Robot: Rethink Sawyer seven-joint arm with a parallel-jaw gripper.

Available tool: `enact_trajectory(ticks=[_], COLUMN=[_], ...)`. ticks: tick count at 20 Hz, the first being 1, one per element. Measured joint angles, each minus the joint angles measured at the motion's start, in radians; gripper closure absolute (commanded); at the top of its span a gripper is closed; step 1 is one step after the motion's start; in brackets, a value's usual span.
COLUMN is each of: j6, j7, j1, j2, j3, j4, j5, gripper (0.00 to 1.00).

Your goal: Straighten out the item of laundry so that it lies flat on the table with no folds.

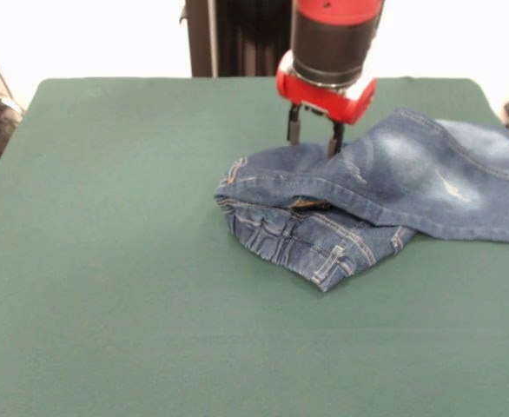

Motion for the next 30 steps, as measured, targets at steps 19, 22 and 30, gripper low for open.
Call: enact_trajectory(ticks=[19, 22, 30], j6=[0.129, 0.129, 0.129], j7=[0.0, 0.0, 0.0], j1=[0.017, 0.02, 0.044], j2=[-0.111, -0.106, -0.09], j3=[0.0, 0.0, 0.0], j4=[-0.093, -0.119, -0.185], j5=[0.075, 0.075, 0.075], gripper=[0.0, 0.0, 0.0])
